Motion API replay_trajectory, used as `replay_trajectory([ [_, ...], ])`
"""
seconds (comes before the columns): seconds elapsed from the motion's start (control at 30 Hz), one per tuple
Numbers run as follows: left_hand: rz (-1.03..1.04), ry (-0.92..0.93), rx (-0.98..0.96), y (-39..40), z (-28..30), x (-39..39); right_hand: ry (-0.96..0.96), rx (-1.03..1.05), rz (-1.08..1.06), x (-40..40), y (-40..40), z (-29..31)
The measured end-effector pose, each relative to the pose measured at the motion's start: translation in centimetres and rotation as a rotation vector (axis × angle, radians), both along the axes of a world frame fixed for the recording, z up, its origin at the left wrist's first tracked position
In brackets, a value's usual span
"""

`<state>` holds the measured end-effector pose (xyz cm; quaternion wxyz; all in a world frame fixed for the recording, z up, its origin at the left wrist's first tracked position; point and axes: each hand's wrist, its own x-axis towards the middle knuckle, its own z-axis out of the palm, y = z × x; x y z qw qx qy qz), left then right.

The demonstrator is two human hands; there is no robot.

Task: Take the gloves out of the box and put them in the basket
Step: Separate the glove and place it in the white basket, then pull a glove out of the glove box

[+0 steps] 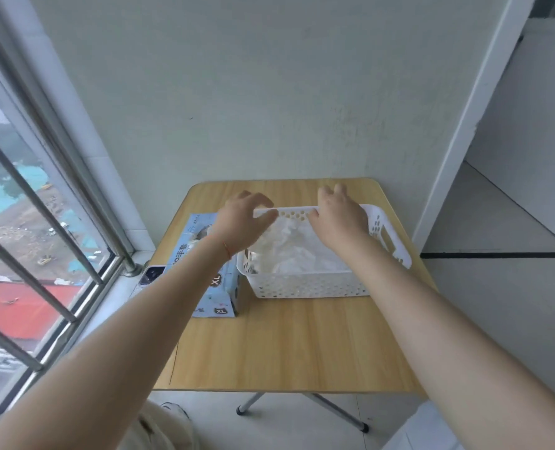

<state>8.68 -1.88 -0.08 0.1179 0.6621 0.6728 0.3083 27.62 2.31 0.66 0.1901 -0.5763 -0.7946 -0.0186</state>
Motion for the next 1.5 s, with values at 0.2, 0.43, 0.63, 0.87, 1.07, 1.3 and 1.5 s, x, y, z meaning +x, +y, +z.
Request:
replay_trajectory([
  [0.2, 0.267, -0.056, -0.054, -3.4, -1.6, -8.1, 0.217, -0.189, 0.312, -8.7, -2.9, -0.2],
  [0.43, 0.206, -0.149, -0.188, -6.1, -2.7, -10.6, -0.104, -0.072, 0.262, -15.1, -4.4, -2.3],
  [0.63, 0.111, -0.168, -0.227, -7.7, -3.4, -10.1, -0.2, -0.113, 0.169, -17.1, -4.3, -1.7],
  [0.87, 0.087, -0.066, -0.193, -8.0, -4.4, -10.1, 0.76, -0.375, 0.3, -15.9, -4.4, 1.7],
  [1.07, 0.114, -0.47, 0.011, -8.3, -1.9, -10.1, 1.058, -0.445, 0.326, -15.0, -4.1, 4.2],
  [1.3, 0.158, -0.482, 0.323, -7.9, 0.1, -8.9, 1.088, -0.426, 0.247, -14.3, -4.9, 5.6],
  [1.5, 0.2, -0.283, 0.21, -6.7, 0.6, -8.1, 1.064, -0.43, 0.295, -13.9, -5.3, 5.2],
])
